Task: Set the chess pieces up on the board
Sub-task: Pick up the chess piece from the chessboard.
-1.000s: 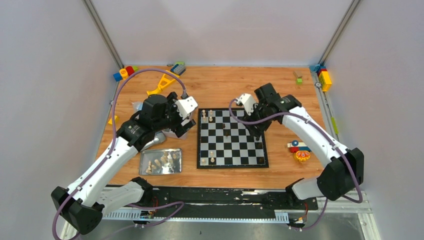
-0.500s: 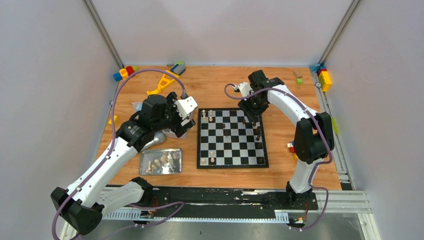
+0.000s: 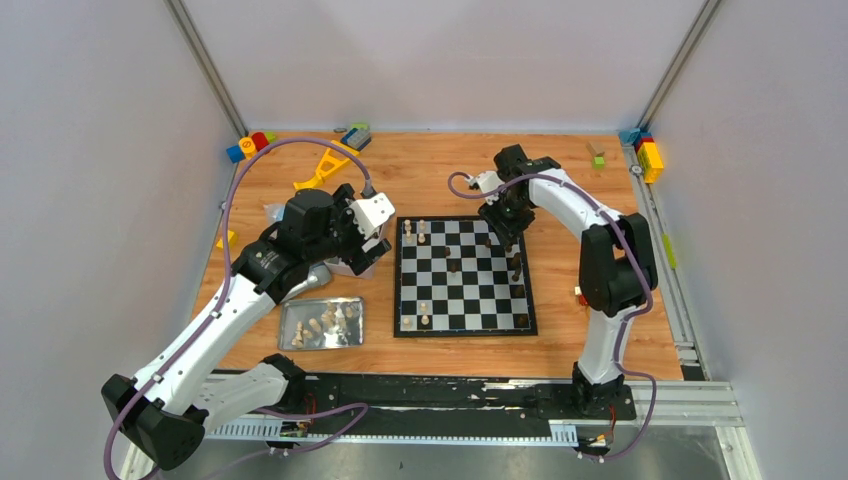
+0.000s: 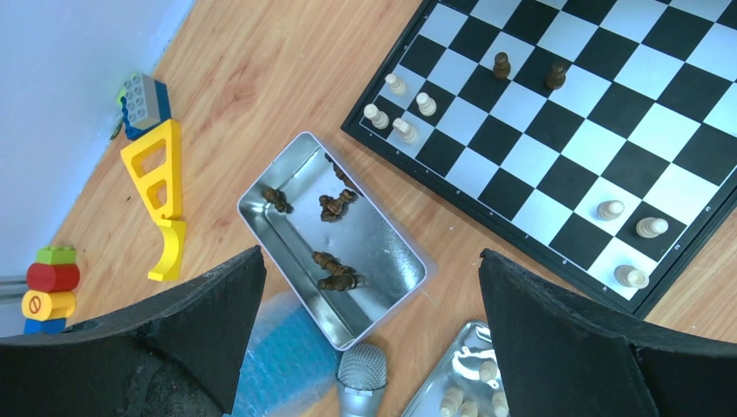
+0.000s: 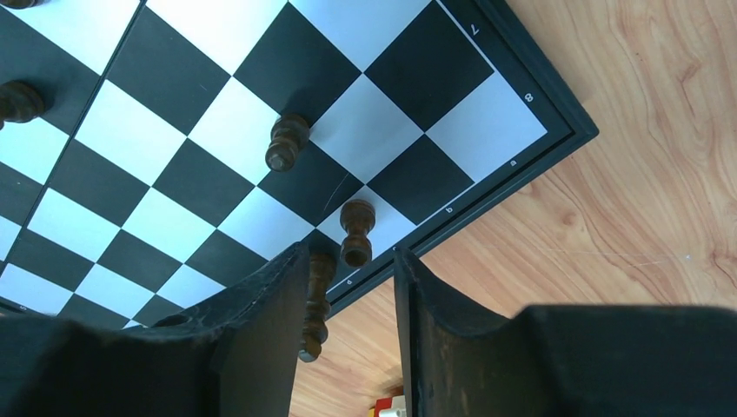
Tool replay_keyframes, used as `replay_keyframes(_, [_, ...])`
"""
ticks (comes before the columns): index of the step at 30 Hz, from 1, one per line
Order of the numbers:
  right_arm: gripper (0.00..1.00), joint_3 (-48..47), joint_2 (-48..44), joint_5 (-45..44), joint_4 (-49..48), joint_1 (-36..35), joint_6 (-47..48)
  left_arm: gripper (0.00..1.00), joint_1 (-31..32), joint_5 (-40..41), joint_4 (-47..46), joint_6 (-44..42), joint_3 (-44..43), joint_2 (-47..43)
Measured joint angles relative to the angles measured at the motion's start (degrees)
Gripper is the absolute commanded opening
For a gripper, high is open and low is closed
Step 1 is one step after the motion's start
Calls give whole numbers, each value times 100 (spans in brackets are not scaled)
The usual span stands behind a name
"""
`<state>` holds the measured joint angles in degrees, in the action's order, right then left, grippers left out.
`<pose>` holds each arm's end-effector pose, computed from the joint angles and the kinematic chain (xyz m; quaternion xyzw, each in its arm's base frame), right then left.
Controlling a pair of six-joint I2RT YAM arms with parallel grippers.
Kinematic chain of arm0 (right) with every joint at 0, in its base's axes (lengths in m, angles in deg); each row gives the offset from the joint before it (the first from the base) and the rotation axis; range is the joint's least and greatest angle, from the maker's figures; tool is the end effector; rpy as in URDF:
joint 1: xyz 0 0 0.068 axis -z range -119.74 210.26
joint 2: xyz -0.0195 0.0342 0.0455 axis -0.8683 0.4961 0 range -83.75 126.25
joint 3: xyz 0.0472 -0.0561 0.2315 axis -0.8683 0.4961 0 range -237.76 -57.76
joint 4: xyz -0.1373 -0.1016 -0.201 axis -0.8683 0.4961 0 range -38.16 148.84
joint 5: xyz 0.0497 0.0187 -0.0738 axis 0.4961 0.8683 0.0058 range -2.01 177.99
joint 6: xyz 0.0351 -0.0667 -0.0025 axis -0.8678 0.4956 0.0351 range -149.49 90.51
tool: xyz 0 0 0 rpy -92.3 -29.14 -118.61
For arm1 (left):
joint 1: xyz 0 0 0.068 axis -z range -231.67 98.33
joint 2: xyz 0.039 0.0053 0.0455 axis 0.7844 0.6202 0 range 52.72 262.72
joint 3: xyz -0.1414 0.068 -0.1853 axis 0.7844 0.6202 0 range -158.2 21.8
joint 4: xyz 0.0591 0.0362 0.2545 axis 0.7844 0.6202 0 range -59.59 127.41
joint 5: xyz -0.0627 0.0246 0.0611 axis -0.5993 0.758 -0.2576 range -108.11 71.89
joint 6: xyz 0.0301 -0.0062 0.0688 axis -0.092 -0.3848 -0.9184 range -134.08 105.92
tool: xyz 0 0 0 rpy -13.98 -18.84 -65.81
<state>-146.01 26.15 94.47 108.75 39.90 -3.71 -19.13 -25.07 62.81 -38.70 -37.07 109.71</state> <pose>0.3525 0.1385 0.1624 -0.3945 0.9118 0.0515 0.1021 0.2122 -0.1445 0.3072 0.4410 0.7467 -0.0868 0.4903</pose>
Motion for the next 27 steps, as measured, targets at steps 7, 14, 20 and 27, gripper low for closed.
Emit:
replay_keyframes(7, [30,0,160,0,-70,28,4,100,0,-2,-2,0,0,2])
replay_keyframes(14, [14,4,308,0,-87,55,17,100,0,-2,-2,0,0,2])
replay_keyframes(20, [6,-22,319,2,-81,85,24,100,0,-2,-2,0,0,2])
replay_keyframes(27, [4,-546,485,-15,-68,282,22,100,0,-2,-2,0,0,35])
